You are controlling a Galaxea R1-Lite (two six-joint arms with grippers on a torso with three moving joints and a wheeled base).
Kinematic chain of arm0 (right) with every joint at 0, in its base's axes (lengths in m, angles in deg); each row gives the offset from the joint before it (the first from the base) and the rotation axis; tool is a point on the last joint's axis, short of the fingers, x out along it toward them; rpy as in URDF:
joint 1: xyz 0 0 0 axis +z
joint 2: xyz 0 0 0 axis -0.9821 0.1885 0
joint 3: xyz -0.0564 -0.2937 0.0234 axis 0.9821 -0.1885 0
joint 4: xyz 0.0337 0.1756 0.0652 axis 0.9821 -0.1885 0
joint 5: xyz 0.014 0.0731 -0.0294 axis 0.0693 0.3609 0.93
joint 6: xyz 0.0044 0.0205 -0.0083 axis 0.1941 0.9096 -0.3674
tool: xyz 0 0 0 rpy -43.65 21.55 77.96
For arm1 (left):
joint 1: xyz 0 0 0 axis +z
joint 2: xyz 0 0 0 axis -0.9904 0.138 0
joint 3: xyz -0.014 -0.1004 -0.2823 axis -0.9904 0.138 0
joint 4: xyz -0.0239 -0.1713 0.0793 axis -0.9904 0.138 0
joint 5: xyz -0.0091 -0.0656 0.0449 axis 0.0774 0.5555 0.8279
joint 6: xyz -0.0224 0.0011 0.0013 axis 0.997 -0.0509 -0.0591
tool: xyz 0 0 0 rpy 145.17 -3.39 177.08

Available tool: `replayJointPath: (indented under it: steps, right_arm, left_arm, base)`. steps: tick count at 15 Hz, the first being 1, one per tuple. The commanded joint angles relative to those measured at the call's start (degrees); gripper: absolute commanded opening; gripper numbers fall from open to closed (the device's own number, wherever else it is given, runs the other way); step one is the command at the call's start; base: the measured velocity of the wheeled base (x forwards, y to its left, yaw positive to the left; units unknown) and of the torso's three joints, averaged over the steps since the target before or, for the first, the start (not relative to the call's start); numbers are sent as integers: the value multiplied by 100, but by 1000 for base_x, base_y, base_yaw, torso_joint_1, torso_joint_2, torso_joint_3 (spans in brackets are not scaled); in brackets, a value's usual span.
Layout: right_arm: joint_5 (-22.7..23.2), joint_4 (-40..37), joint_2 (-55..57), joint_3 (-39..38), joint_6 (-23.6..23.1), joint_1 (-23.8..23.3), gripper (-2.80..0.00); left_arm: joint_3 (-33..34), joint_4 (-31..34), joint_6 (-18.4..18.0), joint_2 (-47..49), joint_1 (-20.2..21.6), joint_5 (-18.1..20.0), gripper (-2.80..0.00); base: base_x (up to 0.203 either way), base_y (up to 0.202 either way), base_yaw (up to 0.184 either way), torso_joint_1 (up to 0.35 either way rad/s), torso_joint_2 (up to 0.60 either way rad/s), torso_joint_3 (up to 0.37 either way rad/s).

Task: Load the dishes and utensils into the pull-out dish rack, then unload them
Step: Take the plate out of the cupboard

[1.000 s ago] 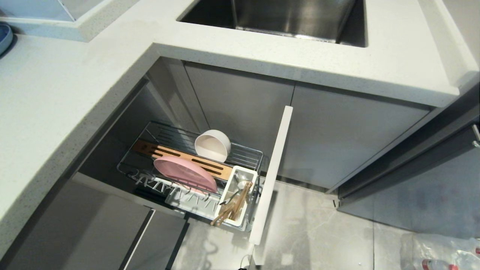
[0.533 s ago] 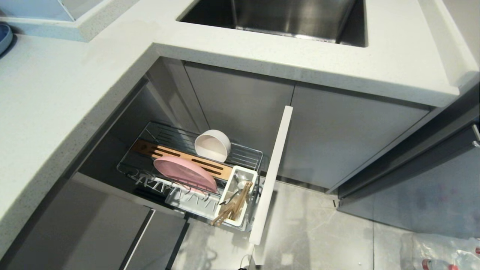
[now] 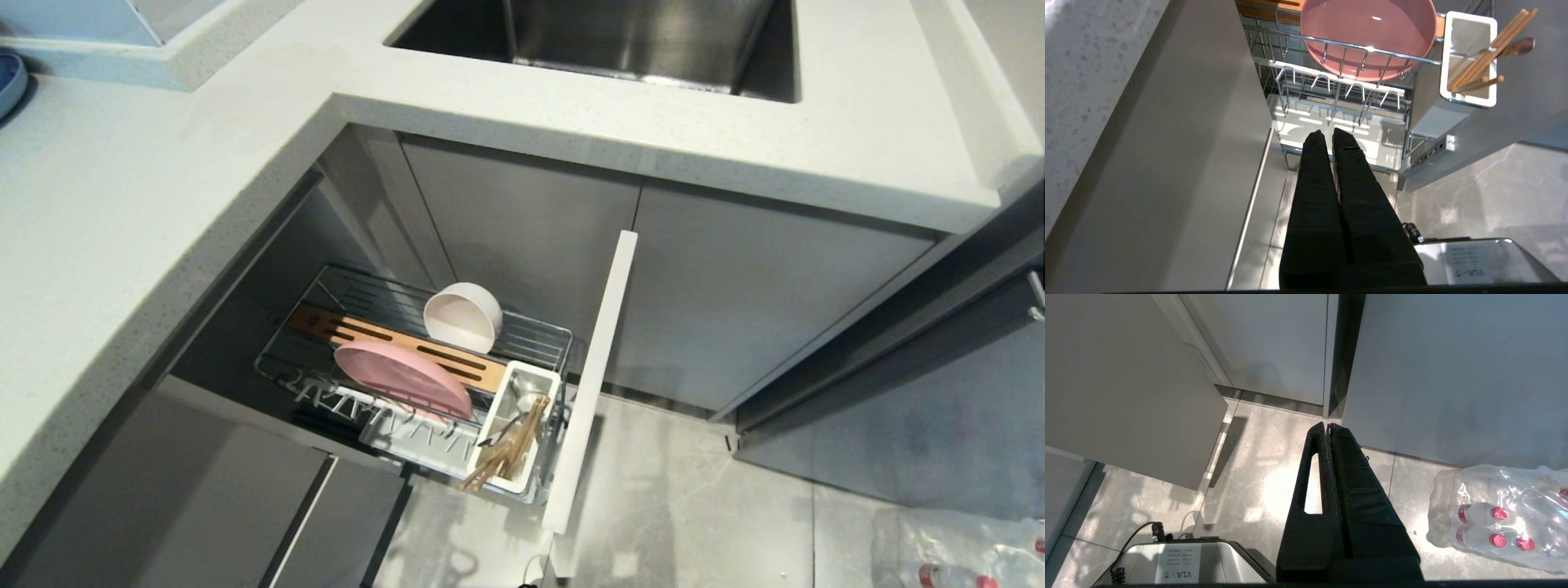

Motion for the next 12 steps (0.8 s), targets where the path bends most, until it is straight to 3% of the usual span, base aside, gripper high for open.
replayJointPath:
  steps: [1,3,6,9,10,12]
  right_arm:
    - [0,1,5,-9,2,1,-280]
    - [0,1,5,-9,2,1,-280]
    - [0,1,5,-9,2,1,-280]
    - [0,1,5,-9,2,1,-280]
    - [0,1,5,-9,2,1,-280]
    - [0,1,5,-9,2,1,-280]
  left_arm:
    - [-33,-35,79,1,1,-7,-280]
    - [-449,-56,236,2,0,31,-280]
    - [-2224,359,204,143,8,334,-280]
    - [-3905,858,185,962,44,601,-280]
    - [-4425,921,330,1431,92,649,-280]
    - [-5454,985,1069,2320,256,704,-280]
  base:
    - [0,0,0,0,0,0]
    - [0,0,0,0,0,0]
    - [0,0,0,0,0,0]
    - [0,0,0,0,0,0]
    - [0,0,0,0,0,0]
    - [0,0,0,0,0,0]
